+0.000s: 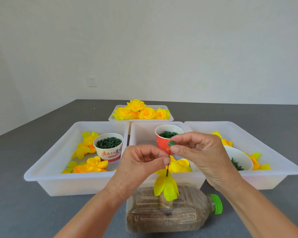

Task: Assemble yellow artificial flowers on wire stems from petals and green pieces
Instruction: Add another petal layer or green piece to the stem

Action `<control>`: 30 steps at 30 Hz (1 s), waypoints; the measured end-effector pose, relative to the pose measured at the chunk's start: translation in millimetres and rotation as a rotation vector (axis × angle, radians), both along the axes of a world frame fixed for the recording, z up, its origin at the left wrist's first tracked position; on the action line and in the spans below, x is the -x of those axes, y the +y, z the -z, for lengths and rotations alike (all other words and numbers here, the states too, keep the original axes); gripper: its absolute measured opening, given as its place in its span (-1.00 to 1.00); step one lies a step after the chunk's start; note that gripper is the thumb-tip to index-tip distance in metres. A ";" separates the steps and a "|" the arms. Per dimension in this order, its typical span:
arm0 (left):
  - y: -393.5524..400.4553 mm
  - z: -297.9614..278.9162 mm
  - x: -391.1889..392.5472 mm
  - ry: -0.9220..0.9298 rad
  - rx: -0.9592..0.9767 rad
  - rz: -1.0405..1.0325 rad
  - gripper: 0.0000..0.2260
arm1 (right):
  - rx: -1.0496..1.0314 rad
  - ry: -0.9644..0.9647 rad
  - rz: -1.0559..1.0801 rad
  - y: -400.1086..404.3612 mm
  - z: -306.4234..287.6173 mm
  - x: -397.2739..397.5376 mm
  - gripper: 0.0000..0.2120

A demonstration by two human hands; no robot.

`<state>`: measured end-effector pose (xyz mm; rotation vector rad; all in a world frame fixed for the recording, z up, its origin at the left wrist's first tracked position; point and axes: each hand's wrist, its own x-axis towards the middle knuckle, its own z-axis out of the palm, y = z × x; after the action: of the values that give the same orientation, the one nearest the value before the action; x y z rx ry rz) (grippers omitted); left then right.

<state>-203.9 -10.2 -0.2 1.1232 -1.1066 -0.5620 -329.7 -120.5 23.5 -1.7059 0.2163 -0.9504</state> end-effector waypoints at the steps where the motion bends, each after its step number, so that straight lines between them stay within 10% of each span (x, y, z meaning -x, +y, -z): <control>1: 0.3 0.0 0.5 0.003 0.003 0.006 -0.90 | 0.002 0.000 -0.004 0.3 0.6 0.6 -0.82; 30: 1.1 3.2 3.5 0.035 0.011 -0.014 -0.94 | 0.036 0.033 0.012 9.7 12.6 2.8 -0.83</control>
<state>-207.4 -9.1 -3.3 1.1063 -1.0699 -0.5623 -332.5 -110.8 10.9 -1.7556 0.2323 -0.9403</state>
